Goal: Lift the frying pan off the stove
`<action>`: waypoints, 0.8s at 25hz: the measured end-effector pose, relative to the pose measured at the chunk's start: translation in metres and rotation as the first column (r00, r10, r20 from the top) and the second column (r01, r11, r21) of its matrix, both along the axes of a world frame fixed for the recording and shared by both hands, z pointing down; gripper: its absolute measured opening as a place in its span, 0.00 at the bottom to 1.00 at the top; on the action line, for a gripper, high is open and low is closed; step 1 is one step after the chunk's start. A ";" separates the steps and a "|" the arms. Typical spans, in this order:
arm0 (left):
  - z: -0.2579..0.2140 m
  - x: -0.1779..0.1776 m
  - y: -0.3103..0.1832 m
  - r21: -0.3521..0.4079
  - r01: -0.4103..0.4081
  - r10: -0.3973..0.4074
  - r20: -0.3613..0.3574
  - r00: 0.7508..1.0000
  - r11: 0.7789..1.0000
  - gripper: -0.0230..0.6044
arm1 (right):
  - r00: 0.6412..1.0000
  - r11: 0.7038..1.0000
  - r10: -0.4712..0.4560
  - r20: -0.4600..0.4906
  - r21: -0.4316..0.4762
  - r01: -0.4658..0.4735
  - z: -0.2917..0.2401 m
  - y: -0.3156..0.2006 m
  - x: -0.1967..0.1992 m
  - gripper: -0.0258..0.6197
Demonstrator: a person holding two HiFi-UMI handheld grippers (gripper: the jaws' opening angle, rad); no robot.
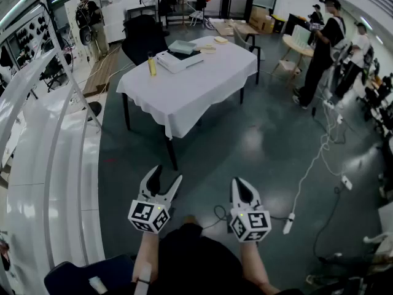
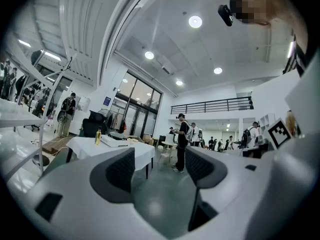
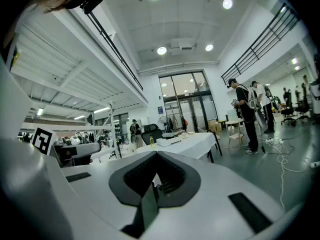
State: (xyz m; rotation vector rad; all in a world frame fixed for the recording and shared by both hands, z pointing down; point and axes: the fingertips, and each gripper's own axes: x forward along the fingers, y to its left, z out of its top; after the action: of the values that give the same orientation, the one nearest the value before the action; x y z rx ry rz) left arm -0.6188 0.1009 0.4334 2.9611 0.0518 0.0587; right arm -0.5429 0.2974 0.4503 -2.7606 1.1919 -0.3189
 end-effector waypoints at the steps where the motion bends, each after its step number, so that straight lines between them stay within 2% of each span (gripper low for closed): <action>1: 0.000 0.001 0.000 0.001 -0.004 0.004 0.001 1.000 1.000 0.52 | 1.000 1.000 -0.003 -0.002 0.000 0.003 -0.001 -0.003 0.000 0.05; 7: 0.004 0.000 0.003 0.010 -0.022 0.022 0.020 1.000 1.000 0.52 | 1.000 1.000 -0.012 0.011 0.024 0.012 0.000 -0.011 -0.005 0.05; 12: 0.009 0.001 0.011 0.009 -0.037 0.036 0.031 0.999 0.999 0.52 | 1.000 1.000 -0.007 0.008 -0.009 0.007 0.004 -0.006 -0.010 0.05; 20: 0.012 0.004 0.029 0.008 -0.065 0.064 0.050 0.997 0.998 0.52 | 0.999 1.000 0.011 0.037 -0.002 -0.010 0.009 0.009 -0.012 0.05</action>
State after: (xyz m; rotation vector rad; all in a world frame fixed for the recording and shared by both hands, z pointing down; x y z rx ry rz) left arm -0.6150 0.1299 0.4455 2.9658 0.1407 0.1415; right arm -0.5552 0.3065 0.4595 -2.7489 1.1686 -0.3682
